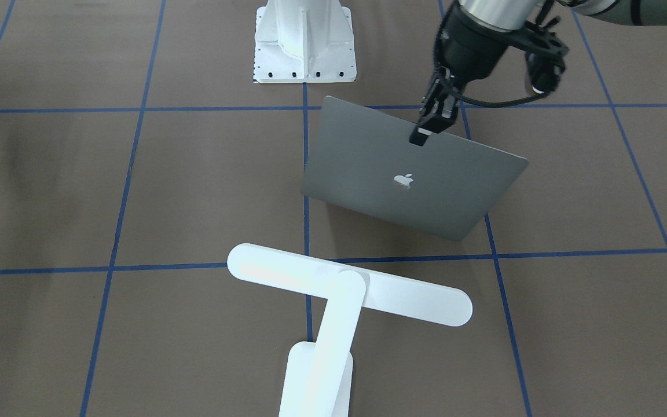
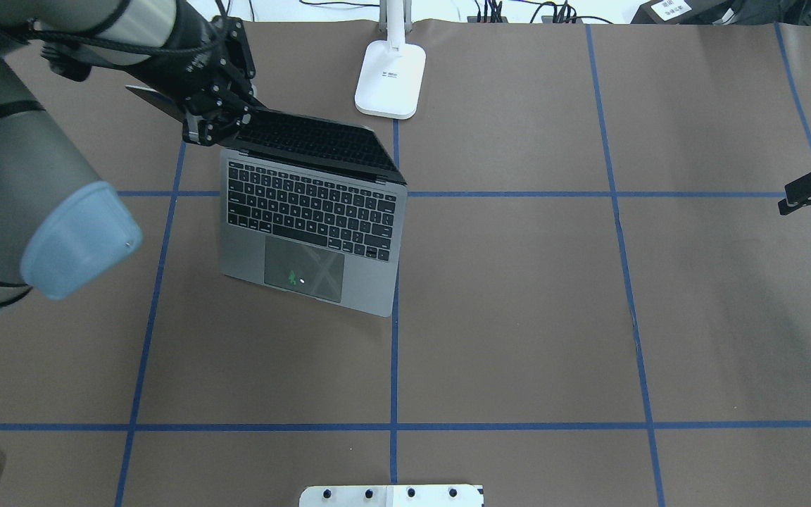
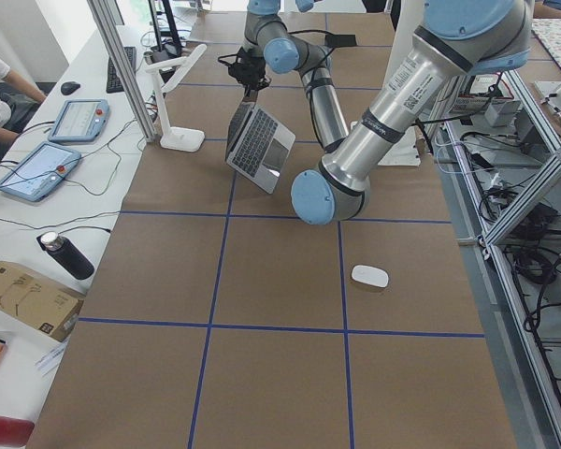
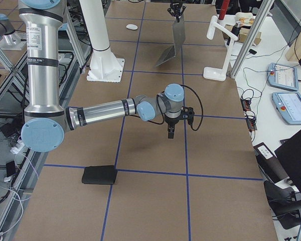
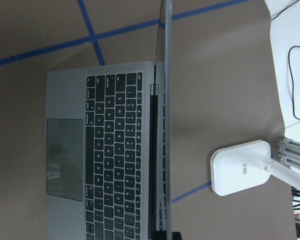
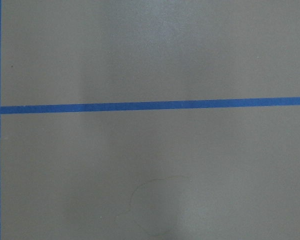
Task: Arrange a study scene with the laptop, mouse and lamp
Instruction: 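Carry the open grey laptop with the left gripper toward the white lamp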
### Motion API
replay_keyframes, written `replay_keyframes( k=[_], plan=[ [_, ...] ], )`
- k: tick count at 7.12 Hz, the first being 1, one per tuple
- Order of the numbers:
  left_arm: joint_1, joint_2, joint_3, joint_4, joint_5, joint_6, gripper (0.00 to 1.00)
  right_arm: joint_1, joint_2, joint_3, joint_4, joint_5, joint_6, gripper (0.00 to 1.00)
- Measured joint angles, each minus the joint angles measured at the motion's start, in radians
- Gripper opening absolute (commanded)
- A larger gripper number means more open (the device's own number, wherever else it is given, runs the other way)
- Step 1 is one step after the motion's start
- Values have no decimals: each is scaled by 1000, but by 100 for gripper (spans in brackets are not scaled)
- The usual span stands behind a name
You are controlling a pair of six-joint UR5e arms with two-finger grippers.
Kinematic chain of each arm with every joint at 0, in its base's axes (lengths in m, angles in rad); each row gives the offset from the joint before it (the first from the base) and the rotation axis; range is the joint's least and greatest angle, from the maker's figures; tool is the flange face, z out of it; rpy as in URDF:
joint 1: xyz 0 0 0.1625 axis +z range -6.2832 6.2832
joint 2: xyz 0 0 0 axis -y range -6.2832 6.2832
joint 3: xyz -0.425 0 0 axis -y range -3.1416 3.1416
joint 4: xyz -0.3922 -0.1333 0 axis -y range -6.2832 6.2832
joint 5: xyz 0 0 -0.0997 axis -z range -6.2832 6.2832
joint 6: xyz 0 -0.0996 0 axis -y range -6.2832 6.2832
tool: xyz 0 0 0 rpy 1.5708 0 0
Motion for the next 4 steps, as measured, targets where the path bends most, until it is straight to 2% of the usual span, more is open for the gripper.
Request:
replay_keyframes(
  k=[2, 4],
  plan=[
    [75, -140, 160, 1, 92, -63, 0, -1, 1, -7, 1, 0, 1, 99],
    [88, -256, 371, -92, 128, -98, 0, -1, 1, -9, 1, 0, 2, 99]
  ],
)
